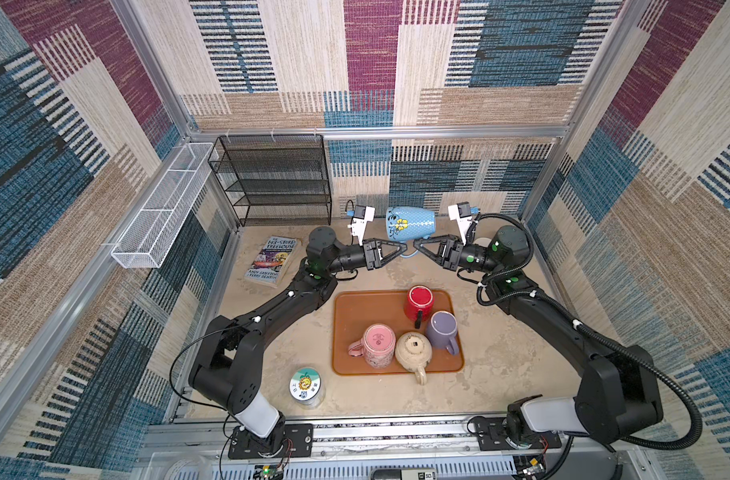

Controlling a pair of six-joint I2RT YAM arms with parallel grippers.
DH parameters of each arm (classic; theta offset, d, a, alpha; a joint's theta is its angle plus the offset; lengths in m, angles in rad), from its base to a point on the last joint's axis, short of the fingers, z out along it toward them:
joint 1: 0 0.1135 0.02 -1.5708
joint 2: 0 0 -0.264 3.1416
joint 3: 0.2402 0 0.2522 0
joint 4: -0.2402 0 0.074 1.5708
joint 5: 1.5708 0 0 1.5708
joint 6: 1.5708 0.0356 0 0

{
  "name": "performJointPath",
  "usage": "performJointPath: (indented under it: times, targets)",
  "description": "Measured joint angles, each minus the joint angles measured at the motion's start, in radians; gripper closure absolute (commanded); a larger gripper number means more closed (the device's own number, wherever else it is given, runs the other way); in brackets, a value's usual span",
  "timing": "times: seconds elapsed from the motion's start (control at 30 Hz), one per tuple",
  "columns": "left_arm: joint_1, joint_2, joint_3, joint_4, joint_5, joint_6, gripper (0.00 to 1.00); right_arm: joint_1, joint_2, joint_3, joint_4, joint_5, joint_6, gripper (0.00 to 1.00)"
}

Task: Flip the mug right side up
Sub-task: 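Close the left gripper on the blue mug held by the right gripper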

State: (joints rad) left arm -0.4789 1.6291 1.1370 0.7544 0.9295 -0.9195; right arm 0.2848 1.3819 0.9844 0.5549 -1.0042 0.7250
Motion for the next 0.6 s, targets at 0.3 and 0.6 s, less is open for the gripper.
performJointPath:
  times: [0.3,0.6]
  targets:
    - [0.005,0.025,0.003,0.034,0.021,-0.027,1.0,0.001,0.047,0.0,0.054,0.002,0.029,1.0]
    - [0.005,-0.002,-0.002,-0.025,0.001,0.006,1.0,0.003,0.056,-0.006,0.074,-0.001,0.031,0.65]
